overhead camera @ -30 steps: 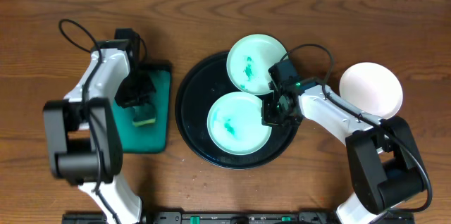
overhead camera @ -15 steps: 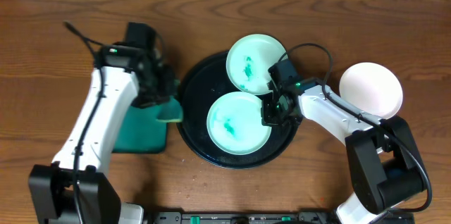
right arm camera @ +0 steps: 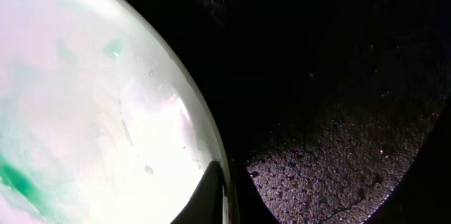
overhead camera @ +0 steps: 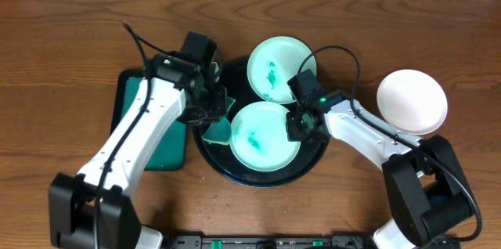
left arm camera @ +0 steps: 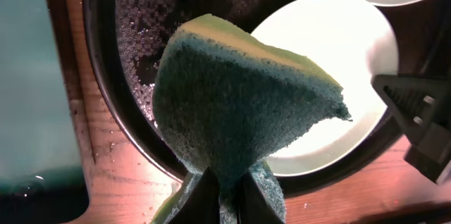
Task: Clean dirty plates on tray and stack at the side
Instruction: 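Scrub the lower green plate with the sponge in left gripper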
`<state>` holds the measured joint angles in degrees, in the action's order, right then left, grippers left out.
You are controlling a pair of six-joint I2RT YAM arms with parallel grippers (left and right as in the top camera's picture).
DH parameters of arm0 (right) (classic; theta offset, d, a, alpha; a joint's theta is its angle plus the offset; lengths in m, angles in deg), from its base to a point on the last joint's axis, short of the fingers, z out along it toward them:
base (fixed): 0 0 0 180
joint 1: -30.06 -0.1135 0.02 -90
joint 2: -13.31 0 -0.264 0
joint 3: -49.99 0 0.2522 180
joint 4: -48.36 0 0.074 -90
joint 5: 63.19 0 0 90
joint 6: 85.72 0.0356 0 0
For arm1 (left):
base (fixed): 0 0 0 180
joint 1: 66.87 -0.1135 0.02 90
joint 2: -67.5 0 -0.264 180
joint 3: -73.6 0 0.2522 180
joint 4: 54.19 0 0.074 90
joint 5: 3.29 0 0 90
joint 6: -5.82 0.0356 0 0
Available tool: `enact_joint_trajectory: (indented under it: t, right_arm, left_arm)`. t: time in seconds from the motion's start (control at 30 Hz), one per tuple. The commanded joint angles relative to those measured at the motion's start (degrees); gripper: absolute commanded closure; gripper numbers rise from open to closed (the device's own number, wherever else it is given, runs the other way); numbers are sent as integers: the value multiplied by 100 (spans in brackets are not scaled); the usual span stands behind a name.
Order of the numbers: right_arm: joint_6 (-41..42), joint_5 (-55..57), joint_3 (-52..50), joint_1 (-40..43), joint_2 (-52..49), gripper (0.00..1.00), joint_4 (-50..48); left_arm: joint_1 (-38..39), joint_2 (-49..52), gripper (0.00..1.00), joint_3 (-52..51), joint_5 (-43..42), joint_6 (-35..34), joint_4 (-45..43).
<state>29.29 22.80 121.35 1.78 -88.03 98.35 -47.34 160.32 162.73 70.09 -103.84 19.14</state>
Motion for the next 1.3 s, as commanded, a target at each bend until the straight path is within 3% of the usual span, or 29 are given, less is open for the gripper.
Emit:
enact_joint_trajectory:
  t: [0.0,0.17,0.43,0.6,0.8,0.9,1.1,1.27]
  right_arm:
    - [83,-234,-98,-26,-4,99,33]
    - [933,-944,-98,-26,-4,99,20]
    - [1084,-1147,-98,-28,-2,98,28]
    - [1005,-1145,-98,-28,-2,98,22]
    - [953,-1150,-98,-28,-2,98,26]
    - [855,-1150,-98,-28,-2,98,66]
    - [813,-1152,-98,-28,-2,99,70]
    - [815,-1152,-98,-28,-2,98,81]
  left_arm:
    - [149,271,93,22,-98,-66,-107]
    - [413,557,93,22,-332,-144,-411]
    - [660,946,93,22,-435,-358,-874]
    - [660,1462,93,20,184,-468,-935]
    - [660,2286,93,22,935,-1073,-938]
    - [695,2518,93,22,470,-977,-953]
    - [1139,2542,93,22,-1558,2,-1285]
    - [1646,2542,93,22,-2059,11,-1631]
